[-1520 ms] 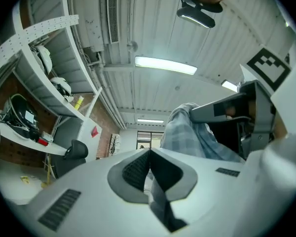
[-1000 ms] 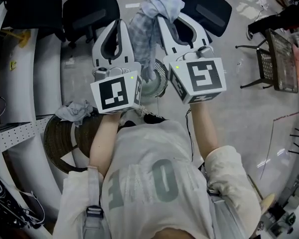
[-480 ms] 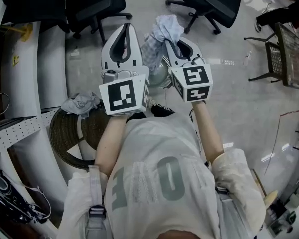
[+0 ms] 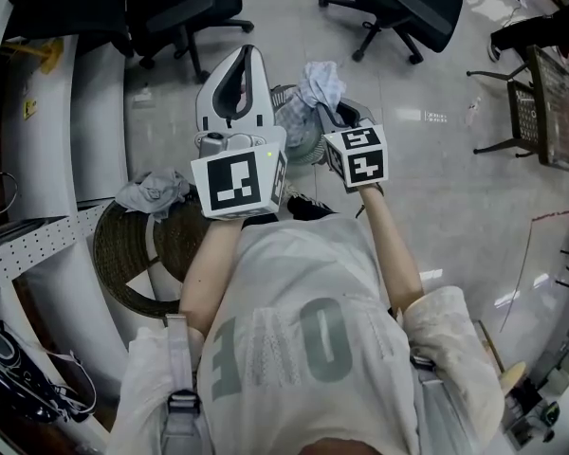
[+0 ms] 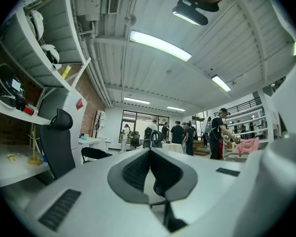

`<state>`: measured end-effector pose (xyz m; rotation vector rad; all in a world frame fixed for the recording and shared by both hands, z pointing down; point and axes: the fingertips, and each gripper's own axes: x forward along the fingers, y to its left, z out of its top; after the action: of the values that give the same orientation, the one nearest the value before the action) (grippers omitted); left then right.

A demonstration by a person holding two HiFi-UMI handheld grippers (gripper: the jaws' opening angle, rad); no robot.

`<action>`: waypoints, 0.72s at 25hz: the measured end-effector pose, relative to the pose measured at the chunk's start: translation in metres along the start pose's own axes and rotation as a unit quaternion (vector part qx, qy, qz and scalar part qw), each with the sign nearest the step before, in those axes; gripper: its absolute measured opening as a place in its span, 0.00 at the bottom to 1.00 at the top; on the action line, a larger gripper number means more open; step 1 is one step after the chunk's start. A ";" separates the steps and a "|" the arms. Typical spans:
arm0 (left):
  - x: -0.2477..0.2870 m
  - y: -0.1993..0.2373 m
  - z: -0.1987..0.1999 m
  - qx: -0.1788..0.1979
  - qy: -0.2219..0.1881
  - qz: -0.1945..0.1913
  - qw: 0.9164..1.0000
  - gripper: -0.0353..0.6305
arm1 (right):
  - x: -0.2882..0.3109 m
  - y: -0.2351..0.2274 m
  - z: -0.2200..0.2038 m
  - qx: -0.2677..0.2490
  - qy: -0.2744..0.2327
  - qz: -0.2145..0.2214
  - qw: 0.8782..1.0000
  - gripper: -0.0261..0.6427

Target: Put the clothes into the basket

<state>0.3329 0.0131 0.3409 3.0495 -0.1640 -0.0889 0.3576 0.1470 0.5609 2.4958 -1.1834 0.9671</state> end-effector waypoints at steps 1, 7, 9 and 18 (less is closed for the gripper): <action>0.000 -0.001 0.001 0.001 -0.001 0.000 1.000 0.08 | 0.001 0.000 -0.006 0.010 0.008 0.002 1.000 0.14; 0.000 -0.003 -0.001 -0.002 -0.001 0.000 1.000 0.08 | -0.007 -0.010 0.007 0.044 -0.059 -0.023 0.997 0.40; -0.001 -0.004 -0.001 0.002 0.000 0.000 1.000 0.08 | -0.010 -0.012 0.010 0.047 -0.063 -0.022 0.997 0.40; -0.007 0.000 0.006 0.008 -0.006 0.012 1.000 0.08 | -0.013 -0.014 0.013 0.049 -0.066 -0.020 0.996 0.40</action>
<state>0.3256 0.0132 0.3350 3.0622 -0.2036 -0.1040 0.3684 0.1585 0.5440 2.6860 -1.1444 0.8822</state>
